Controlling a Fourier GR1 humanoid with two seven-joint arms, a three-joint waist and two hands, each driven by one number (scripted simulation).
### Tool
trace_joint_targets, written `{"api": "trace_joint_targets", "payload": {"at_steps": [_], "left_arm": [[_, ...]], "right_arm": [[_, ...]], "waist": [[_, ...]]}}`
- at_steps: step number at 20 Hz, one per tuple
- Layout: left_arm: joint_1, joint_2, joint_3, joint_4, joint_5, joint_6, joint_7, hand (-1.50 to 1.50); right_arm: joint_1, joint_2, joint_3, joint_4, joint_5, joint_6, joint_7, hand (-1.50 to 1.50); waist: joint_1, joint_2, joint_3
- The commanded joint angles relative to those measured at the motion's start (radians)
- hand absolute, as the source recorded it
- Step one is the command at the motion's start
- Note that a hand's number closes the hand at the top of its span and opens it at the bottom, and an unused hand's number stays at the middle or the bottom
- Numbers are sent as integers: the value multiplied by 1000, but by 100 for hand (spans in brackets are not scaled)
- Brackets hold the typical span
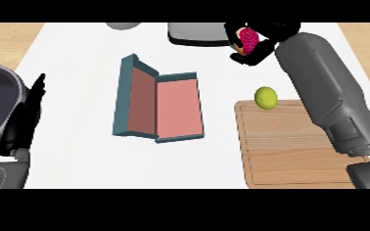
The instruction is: Pick the cupcake from the cutting board and place it in the cardboard box
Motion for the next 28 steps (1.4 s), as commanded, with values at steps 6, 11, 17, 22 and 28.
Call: {"api": "trace_joint_targets", "payload": {"at_steps": [6,11,17,22,28], "left_arm": [[5,21,29,-12,8,-30,21,0],[-3,-3,27,50,-5,-27,-44,0],[-54,-1,37,76,-6,-45,-41,0],[-89,-17,7,33,-32,-39,16,0],[-98,-22,-6,7,-31,-61,40,0]], "right_arm": [[-95,247,-6,-65,-84,158,257,150],[-101,283,75,-49,-197,173,403,150],[-130,285,287,-63,-401,109,523,150],[-164,286,411,42,-465,-2,522,150],[-109,286,586,-10,-607,-71,723,-150]], "waist": [[-17,-7,-1],[1,-2,-1],[24,2,-1],[50,12,-1],[84,12,-1]]}}
